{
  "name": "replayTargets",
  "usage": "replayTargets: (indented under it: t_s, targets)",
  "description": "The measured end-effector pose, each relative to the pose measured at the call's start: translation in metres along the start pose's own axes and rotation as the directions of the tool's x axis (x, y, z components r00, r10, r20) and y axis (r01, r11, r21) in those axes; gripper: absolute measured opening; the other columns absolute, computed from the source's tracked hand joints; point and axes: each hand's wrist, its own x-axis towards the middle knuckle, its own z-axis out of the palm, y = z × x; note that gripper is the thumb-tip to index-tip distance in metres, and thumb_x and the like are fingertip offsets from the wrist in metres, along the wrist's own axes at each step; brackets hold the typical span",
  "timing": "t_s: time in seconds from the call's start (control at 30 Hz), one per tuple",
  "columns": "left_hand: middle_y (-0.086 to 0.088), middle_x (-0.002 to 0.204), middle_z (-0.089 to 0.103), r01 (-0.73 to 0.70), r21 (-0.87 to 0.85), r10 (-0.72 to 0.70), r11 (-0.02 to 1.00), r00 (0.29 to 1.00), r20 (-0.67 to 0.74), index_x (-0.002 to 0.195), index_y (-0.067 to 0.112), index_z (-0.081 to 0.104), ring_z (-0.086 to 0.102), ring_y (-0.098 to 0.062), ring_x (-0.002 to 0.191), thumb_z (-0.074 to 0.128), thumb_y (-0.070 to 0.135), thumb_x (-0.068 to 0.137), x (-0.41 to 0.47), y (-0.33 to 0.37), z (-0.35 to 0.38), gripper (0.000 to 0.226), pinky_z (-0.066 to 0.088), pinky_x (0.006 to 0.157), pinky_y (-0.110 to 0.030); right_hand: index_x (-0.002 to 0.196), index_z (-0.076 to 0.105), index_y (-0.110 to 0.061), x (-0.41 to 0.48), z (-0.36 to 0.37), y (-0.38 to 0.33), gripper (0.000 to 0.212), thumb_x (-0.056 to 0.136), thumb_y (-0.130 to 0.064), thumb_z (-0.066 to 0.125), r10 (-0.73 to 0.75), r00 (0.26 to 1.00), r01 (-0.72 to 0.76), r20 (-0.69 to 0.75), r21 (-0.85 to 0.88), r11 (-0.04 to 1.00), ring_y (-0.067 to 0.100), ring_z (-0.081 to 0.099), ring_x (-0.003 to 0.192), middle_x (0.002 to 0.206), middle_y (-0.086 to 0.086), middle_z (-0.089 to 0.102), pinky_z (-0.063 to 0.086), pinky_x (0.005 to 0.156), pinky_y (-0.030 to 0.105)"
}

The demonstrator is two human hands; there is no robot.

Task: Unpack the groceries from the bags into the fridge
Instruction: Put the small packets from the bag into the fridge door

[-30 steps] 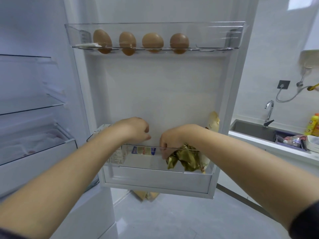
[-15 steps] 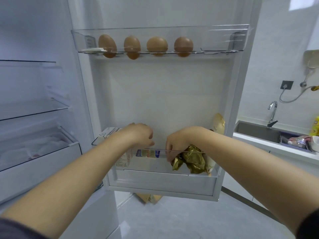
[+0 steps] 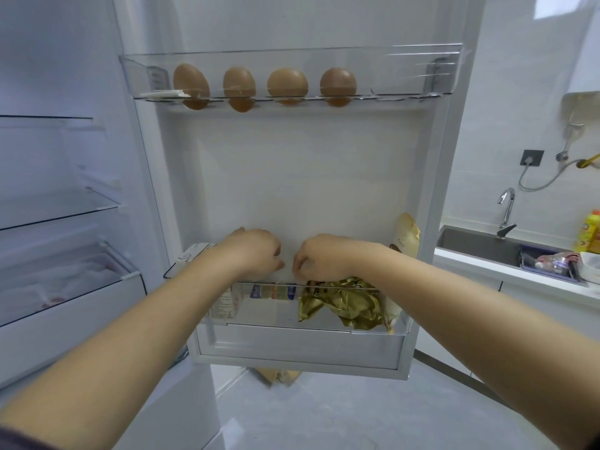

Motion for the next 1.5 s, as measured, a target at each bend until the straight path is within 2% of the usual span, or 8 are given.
replayTargets:
  t_s: [0.17,0.33,0.43,0.53,0.87,1.17,1.3,1.5]
  targets:
    - [-0.007,0.134,0.051,0.1,0.133,-0.078,0.986,0.983,-0.166,0.131,0.017,0.054,0.045,-0.025,0.124,0.038,0.043,0.099,-0.02,0.028,-0.008,0.045,0.018,0.115,-0.046,0.133,0.053,-0.022,-0.05,0.003,0.005,0.04,0.098,-0.038,0.043,0.034,0.93,-0.149,-0.365,-0.291,0.945,0.027,0.045,0.122,0.134,0.006,0.05,0.037,0.096,0.041]
    - [-0.008,0.139,0.047,0.203,0.033,-0.163,0.979,0.862,-0.479,0.134,0.018,0.048,0.034,-0.026,0.135,0.039,0.05,0.095,-0.066,0.098,-0.015,0.052,0.012,0.113,-0.057,0.14,0.041,-0.023,-0.136,0.004,0.023,0.047,0.096,-0.039,0.044,0.154,0.781,-0.338,-0.606,-0.203,0.919,0.03,0.019,0.144,0.154,0.009,0.028,0.017,0.112,0.049]
    - [-0.013,0.159,0.014,0.123,-0.114,-0.165,0.986,0.825,-0.54,0.152,0.02,0.012,0.004,-0.031,0.147,0.033,0.056,0.095,-0.087,0.161,-0.018,0.071,-0.002,0.112,-0.062,0.149,0.028,-0.027,-0.194,0.017,0.046,0.056,0.097,-0.047,0.041,0.243,0.686,-0.448,-0.686,-0.136,0.884,0.03,0.001,0.15,0.162,0.008,0.011,0.001,0.116,0.055]
    - [-0.011,0.161,-0.011,-0.001,-0.216,-0.133,0.976,0.785,-0.605,0.151,0.023,-0.015,-0.016,-0.032,0.147,0.031,0.059,0.093,-0.1,0.227,-0.015,0.082,-0.014,0.109,-0.064,0.151,0.028,-0.029,-0.253,0.038,0.071,0.064,0.093,-0.052,0.046,0.317,0.582,-0.555,-0.749,-0.081,0.828,0.033,0.001,0.15,0.162,0.009,0.014,-0.002,0.115,0.061]
    - [-0.008,0.161,-0.013,-0.503,-0.322,0.215,0.802,0.746,-0.631,0.151,0.025,-0.012,-0.019,-0.03,0.146,0.046,0.053,0.09,-0.134,0.445,0.023,0.088,-0.013,0.108,-0.066,0.155,0.009,-0.031,-0.462,0.13,0.146,0.077,0.092,-0.054,0.046,0.683,0.286,-0.88,-0.672,0.098,0.465,0.032,-0.021,0.147,0.162,0.006,-0.015,-0.012,0.112,0.061]
    - [-0.012,0.162,0.001,-0.784,-0.283,0.606,0.553,0.611,-0.509,0.153,0.02,0.002,-0.011,-0.033,0.147,0.046,0.052,0.091,-0.18,0.641,0.058,0.083,-0.012,0.107,-0.068,0.154,0.019,-0.025,-0.633,0.208,0.174,0.073,0.092,-0.052,0.047,0.875,-0.049,-0.994,-0.481,0.111,0.005,0.039,-0.006,0.148,0.163,0.013,0.0,0.005,0.114,0.067]
    - [-0.01,0.162,-0.005,-0.865,-0.275,0.74,0.419,0.501,-0.449,0.153,0.02,0.0,-0.017,-0.032,0.146,0.04,0.052,0.093,-0.202,0.722,0.069,0.079,-0.012,0.108,-0.068,0.153,0.026,-0.023,-0.697,0.236,0.189,0.071,0.091,-0.049,0.052,0.897,-0.171,-0.985,-0.407,0.102,-0.141,0.039,0.001,0.148,0.162,0.013,0.006,0.007,0.113,0.064]
    - [-0.018,0.149,0.04,-0.964,-0.241,0.881,0.116,0.212,-0.423,0.14,0.011,0.046,0.027,-0.04,0.142,0.067,0.041,0.079,-0.251,0.82,0.102,0.071,0.011,0.103,-0.074,0.143,0.043,-0.019,-0.777,0.287,0.177,0.06,0.089,-0.038,0.061,0.87,-0.382,-0.922,-0.311,0.188,-0.338,0.035,0.015,0.148,0.16,0.011,0.021,0.02,0.113,0.061]
